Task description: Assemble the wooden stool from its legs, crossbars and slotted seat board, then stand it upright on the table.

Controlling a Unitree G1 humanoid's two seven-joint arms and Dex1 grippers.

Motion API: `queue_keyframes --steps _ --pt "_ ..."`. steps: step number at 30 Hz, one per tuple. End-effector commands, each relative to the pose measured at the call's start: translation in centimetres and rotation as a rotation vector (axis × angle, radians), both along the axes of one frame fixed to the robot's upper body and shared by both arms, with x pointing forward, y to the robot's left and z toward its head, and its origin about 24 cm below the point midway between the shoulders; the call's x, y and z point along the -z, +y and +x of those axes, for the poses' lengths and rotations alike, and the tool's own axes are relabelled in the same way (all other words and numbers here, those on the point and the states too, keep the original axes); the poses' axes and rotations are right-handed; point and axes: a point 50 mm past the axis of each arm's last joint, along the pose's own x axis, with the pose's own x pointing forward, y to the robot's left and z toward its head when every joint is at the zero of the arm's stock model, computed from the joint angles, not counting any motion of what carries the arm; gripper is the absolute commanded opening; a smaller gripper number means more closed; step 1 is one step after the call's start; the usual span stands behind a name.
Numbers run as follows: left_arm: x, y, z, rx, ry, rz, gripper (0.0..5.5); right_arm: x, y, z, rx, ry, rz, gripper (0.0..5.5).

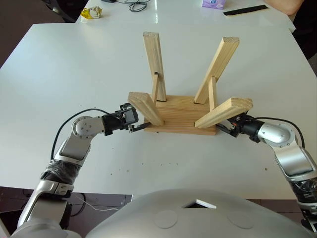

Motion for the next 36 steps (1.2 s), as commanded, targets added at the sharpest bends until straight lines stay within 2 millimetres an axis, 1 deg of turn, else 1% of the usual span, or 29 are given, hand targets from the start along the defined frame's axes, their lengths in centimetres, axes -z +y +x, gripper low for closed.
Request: queue_keyframes --steps 1,5,6,7,8,12,13,16,18,20,21,23,25,28,31,33,36 --pt "0.1 0.3 -0.4 -0.026 0.043 -0.001 3.62 1.1 0.6 -1.7 -0.037 0.114 0.055 3.74" --pt "-0.9 1.4 1.1 -0.152 0.073 -0.058 3.62 0.2 -1.2 -2.6 0.076 0.157 0.132 3.74" --pt "-1.3 1.8 1.3 -0.171 0.086 -0.076 3.43 -0.1 -1.8 -2.9 0.104 0.172 0.154 3.74" --pt "-1.8 2.1 1.4 -0.189 0.097 -0.092 3.38 -0.4 -2.2 -3.2 0.127 0.182 0.174 3.74" --pt "-2.2 2.4 1.4 -0.204 0.114 -0.110 3.23 -0.7 -2.6 -3.6 0.149 0.188 0.193 3.55" --pt "-4.1 3.3 1.0 -0.209 0.192 -0.160 2.51 -1.5 -3.5 -5.4 0.213 0.220 0.245 3.09" --pt "-4.3 3.6 1.1 -0.208 0.201 -0.159 2.51 -1.6 -3.8 -5.8 0.229 0.229 0.251 3.09" --pt "-3.6 4.8 1.2 -0.210 0.235 -0.103 2.51 -1.8 -3.9 -6.9 0.249 0.249 0.263 3.09" --pt "-2.5 5.6 1.0 -0.240 0.244 -0.061 2.51 -1.5 -3.5 -6.9 0.231 0.256 0.260 3.09" --pt "-1.0 6.1 0.7 -0.248 0.216 0.020 2.51 -1.0 -2.8 -6.8 0.219 0.256 0.260 3.09" --pt "-0.4 6.3 0.5 -0.247 0.203 0.055 2.33 -0.8 -2.5 -6.7 0.215 0.254 0.262 3.09" --pt "0.7 6.1 -0.2 -0.210 0.200 0.092 2.05 -0.5 -1.8 -6.6 0.202 0.243 0.258 2.79" --pt "1.2 5.4 -0.8 -0.180 0.205 0.079 1.70 -0.3 -1.3 -6.5 0.197 0.237 0.273 2.44" --pt "1.6 4.5 -0.8 -0.162 0.205 0.051 1.22 0.0 -0.7 -6.2 0.196 0.225 0.281 1.97" --pt "1.9 4.4 -0.8 -0.155 0.192 0.063 0.75 0.1 -0.4 -5.8 0.191 0.209 0.280 1.52" --pt "2.2 4.6 -0.5 -0.163 0.174 0.083 0.73 0.3 -0.3 -5.7 0.192 0.205 0.274 1.24" --pt "2.7 4.5 -0.7 -0.136 0.156 0.116 0.73 0.5 0.1 -5.7 0.179 0.207 0.266 1.19"
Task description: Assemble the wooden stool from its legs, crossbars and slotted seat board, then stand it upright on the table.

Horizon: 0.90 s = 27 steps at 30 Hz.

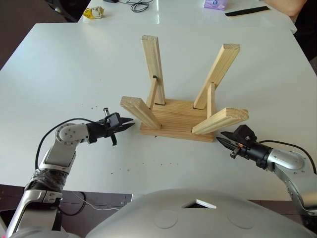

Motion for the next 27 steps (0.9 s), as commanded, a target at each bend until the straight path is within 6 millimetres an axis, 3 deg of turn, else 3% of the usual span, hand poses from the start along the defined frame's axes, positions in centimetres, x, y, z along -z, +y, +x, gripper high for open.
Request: queue_keyframes --steps 1,9,20,27 --pt "1.0 -0.1 -0.4 0.043 -0.002 0.062 0.73 0.2 0.5 0.2 -0.019 -0.015 -0.011 1.19" --pt "2.0 -2.2 -2.4 0.208 0.007 0.081 0.73 0.2 1.8 0.2 -0.058 -0.024 0.001 1.19" --pt "-0.4 -2.7 -2.8 0.196 -0.008 0.022 0.73 -1.4 3.2 -1.2 -0.074 -0.036 0.031 1.19" --pt "-2.6 -2.2 -5.8 0.183 0.033 -0.003 0.73 -3.6 3.5 -3.1 -0.061 -0.047 0.046 1.19"
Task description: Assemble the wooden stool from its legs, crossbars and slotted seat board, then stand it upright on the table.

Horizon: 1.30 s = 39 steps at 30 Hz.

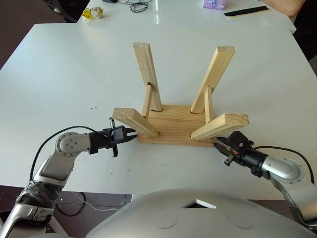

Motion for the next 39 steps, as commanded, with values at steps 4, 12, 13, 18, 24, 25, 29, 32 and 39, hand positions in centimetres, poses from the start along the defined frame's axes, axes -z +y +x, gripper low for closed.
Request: queue_keyframes --steps 4,12,13,18,24,25,29,32,39 --pt "-2.6 -0.7 -1.8 0.006 0.021 -0.070 0.73 -2.9 1.9 -2.2 -0.042 -0.030 0.097 1.19" --pt "-6.4 -1.0 -1.7 -0.007 0.007 -0.109 0.73 -4.0 1.3 -3.1 -0.080 -0.056 0.108 1.19" --pt "-6.6 -1.1 -2.0 0.006 0.013 -0.108 0.73 -4.2 1.2 -3.1 -0.081 -0.067 0.103 1.19" --pt "-7.4 -1.8 -3.0 0.029 0.053 -0.136 0.73 -5.4 0.4 -2.6 -0.092 -0.107 0.092 1.19" --pt "-8.9 -2.3 -2.4 -0.025 0.058 -0.210 0.73 -7.6 0.5 -1.7 -0.152 -0.132 0.129 1.19" --pt "-9.2 -2.4 -2.3 -0.030 0.058 -0.221 0.73 -7.9 0.5 -1.6 -0.166 -0.132 0.129 1.19" --pt "-10.7 -3.0 -2.0 -0.022 0.060 -0.263 0.73 -9.2 0.5 -1.0 -0.199 -0.129 0.114 1.19" --pt "-11.4 -3.6 -1.9 0.003 0.076 -0.288 0.73 -9.7 0.7 -0.7 -0.198 -0.124 0.116 1.19" --pt "-11.0 -2.6 -1.0 -0.012 0.136 -0.269 0.73 -8.3 0.1 -1.3 -0.140 -0.068 0.058 1.19"
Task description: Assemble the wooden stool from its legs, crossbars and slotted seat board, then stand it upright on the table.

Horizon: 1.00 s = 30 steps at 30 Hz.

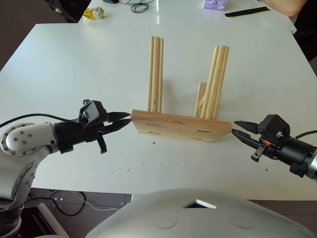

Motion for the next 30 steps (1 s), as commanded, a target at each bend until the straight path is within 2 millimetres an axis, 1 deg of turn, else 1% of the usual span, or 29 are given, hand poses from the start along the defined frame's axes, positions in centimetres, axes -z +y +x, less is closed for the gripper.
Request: queue_keyframes --steps 1,5,6,10,13,15,17,19,22,25,30 --pt "-0.1 -1.3 -0.6 0.185 0.057 -0.080 0.73 0.6 1.0 -1.6 -0.078 0.083 0.026 1.19" --pt "2.3 0.5 -1.1 0.187 0.119 -0.004 0.73 1.8 -1.1 -1.5 -0.032 0.124 -0.029 1.19" --pt "3.0 0.9 -1.1 0.179 0.126 0.013 0.73 2.0 -1.4 -1.5 -0.031 0.137 -0.016 1.19" --pt "4.7 2.4 -0.4 0.141 0.097 0.085 1.32 3.0 -2.8 -1.4 -0.023 0.154 -0.044 1.75" --pt "5.2 3.4 0.0 0.120 0.045 0.119 1.76 3.7 -4.0 -1.4 -0.016 0.156 -0.080 2.18" --pt "5.9 4.2 -0.1 0.156 0.018 0.153 1.79 4.3 -4.7 -1.4 -0.031 0.169 -0.090 2.22" --pt "6.7 4.6 -0.2 0.200 -0.014 0.179 1.79 5.0 -5.0 -1.2 -0.049 0.175 -0.079 2.22" --pt "7.5 4.5 -0.3 0.227 -0.066 0.179 1.79 5.7 -4.8 -0.7 -0.084 0.163 -0.063 2.22" --pt "8.8 3.6 -0.3 0.303 -0.121 0.154 1.79 6.9 -4.1 0.4 -0.165 0.126 -0.050 2.22" --pt "9.8 2.7 0.5 0.340 -0.148 0.130 1.79 7.6 -3.7 1.6 -0.217 0.068 -0.042 2.22" --pt "11.2 2.4 1.3 0.364 -0.162 0.139 1.79 8.3 -3.0 2.1 -0.320 0.060 -0.036 2.22"
